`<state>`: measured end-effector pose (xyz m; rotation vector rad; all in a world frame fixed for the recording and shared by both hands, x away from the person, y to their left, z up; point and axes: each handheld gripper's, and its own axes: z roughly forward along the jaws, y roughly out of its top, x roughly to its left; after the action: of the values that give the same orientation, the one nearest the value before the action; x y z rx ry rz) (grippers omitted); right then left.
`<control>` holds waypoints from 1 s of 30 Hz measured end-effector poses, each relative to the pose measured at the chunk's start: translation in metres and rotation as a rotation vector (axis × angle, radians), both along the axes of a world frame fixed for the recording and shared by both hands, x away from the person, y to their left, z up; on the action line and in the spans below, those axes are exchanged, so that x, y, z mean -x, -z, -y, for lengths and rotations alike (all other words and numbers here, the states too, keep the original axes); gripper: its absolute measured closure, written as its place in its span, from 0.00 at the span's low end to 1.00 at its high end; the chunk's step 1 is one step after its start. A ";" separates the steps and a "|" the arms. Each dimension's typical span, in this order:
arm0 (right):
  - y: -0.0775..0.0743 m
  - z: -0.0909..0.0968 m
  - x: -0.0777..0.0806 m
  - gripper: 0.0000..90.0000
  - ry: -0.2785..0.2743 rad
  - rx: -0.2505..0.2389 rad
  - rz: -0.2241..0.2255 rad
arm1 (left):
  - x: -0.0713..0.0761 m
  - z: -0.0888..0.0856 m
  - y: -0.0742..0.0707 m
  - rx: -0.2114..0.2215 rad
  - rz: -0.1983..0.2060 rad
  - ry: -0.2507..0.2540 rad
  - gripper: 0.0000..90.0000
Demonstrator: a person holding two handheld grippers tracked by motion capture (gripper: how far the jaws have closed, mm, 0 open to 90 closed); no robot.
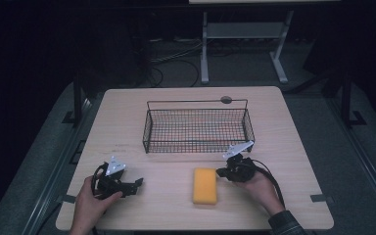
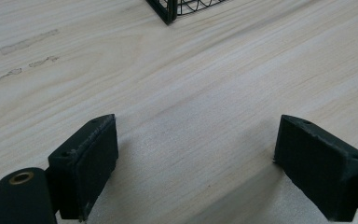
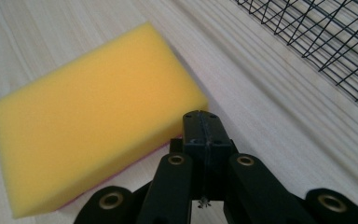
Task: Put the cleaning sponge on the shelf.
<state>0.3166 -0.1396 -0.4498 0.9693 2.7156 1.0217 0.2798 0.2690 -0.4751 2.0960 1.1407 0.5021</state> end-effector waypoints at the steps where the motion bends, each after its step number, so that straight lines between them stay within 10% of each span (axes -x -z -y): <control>1: 0.000 0.000 0.000 1.00 0.001 0.000 -0.001 | 0.000 0.000 0.000 0.000 0.000 0.000 0.14; 30: -0.004 -0.036 -0.014 1.00 -0.083 -0.010 -0.020 | 0.000 0.000 0.000 -0.001 0.000 0.000 0.14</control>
<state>0.3311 -0.1036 -0.4454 0.8796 2.7911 1.0456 0.2798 0.2690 -0.4751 2.0969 1.1413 0.5025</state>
